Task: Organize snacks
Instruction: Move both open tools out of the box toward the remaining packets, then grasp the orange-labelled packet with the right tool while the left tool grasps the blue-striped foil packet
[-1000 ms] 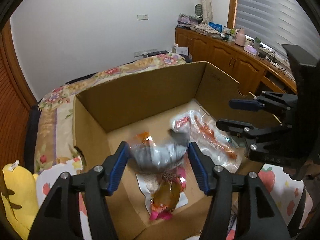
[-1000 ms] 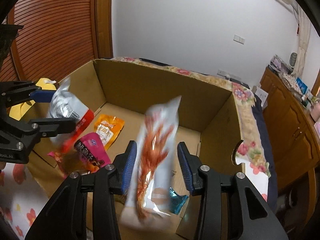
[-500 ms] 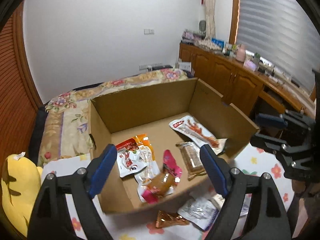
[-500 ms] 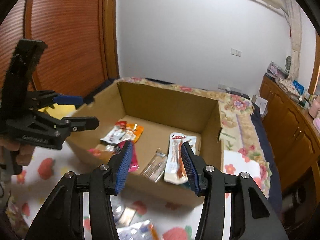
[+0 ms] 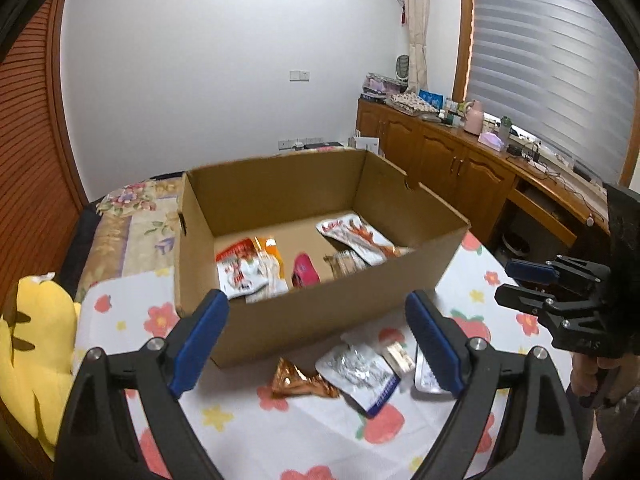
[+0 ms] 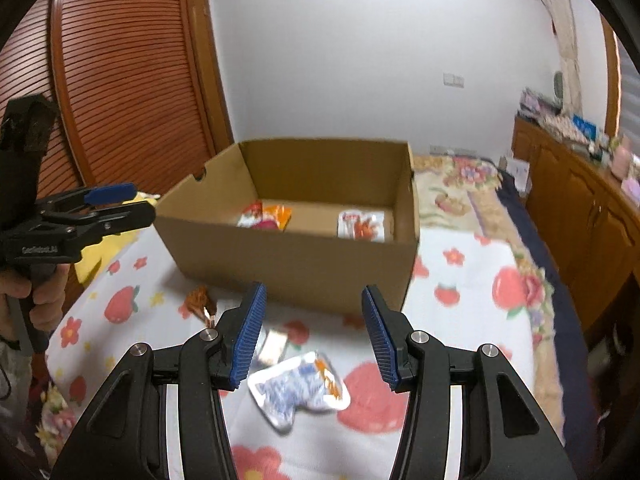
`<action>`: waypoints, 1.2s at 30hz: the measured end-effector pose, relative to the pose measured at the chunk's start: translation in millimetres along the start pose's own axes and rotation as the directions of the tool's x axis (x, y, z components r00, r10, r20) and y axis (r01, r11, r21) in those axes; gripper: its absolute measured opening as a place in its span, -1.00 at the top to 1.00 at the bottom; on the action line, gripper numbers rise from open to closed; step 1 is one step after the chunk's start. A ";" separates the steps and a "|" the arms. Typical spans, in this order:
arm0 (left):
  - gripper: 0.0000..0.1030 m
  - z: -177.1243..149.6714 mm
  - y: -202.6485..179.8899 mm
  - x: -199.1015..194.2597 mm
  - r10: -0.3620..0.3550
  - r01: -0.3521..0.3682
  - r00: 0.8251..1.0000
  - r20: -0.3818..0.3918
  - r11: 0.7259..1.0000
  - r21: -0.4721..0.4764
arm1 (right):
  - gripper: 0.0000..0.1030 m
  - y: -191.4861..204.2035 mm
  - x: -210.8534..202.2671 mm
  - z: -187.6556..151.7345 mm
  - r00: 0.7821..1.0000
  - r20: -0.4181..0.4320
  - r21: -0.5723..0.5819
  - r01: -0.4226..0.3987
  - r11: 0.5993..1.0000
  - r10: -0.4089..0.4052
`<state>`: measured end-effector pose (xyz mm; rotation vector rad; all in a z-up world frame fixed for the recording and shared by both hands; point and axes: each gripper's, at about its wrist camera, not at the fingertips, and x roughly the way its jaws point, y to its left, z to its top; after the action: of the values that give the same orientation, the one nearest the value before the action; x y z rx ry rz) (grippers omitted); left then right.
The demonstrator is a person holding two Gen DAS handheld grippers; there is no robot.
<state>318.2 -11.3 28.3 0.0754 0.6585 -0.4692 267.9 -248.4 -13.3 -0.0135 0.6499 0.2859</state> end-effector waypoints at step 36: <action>-0.75 -101.3 -14.1 21.6 -0.046 0.041 0.996 -0.075 0.997 -0.065 | 0.01 -7.1 67.3 -79.3 0.965 -0.236 0.263 -0.048 0.964 0.112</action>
<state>268.9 -10.9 -63.9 0.0196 0.7509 -0.4889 273.6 -245.9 -117.3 0.2282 0.9357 0.2794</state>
